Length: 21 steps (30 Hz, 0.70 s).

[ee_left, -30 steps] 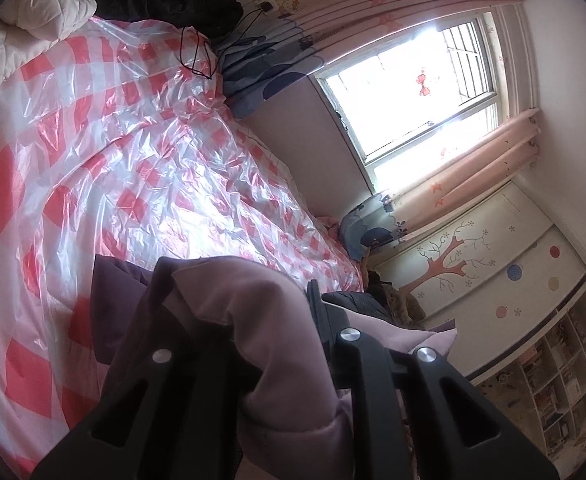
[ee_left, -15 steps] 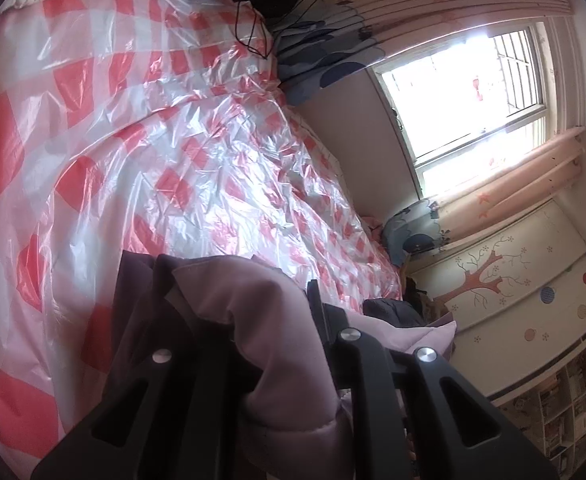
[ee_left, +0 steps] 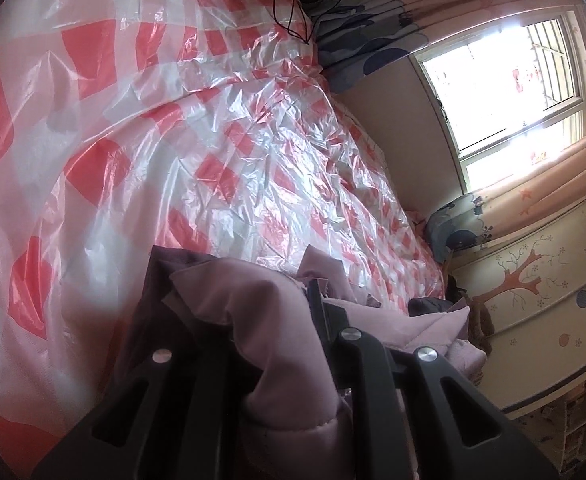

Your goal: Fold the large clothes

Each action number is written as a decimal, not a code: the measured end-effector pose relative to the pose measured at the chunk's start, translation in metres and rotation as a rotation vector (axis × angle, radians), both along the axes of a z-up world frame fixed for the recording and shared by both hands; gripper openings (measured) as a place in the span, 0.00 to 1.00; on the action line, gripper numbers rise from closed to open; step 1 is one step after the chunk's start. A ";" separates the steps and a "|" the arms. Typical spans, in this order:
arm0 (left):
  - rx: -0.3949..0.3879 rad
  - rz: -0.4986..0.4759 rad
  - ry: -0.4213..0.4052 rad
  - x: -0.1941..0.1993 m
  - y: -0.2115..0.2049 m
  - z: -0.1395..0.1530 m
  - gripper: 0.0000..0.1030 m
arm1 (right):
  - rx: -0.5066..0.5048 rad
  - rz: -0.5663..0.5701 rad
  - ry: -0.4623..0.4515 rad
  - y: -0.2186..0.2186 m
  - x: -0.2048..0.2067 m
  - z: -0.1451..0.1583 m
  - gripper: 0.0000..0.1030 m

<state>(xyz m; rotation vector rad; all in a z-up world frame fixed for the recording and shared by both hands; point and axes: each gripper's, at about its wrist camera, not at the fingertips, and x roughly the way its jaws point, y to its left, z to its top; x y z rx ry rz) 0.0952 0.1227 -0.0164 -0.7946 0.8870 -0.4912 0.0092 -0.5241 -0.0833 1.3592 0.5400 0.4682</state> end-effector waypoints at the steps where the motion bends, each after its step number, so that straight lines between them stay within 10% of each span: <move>1: 0.007 0.001 0.004 0.001 -0.001 -0.002 0.14 | -0.003 0.000 0.012 0.000 0.003 -0.003 0.38; 13: 0.080 0.012 0.079 0.016 -0.010 -0.027 0.17 | 0.041 0.012 0.100 -0.002 0.025 -0.035 0.38; 21: -0.045 0.013 0.123 0.019 0.000 -0.006 0.30 | 0.102 -0.010 -0.039 -0.005 0.019 -0.010 0.93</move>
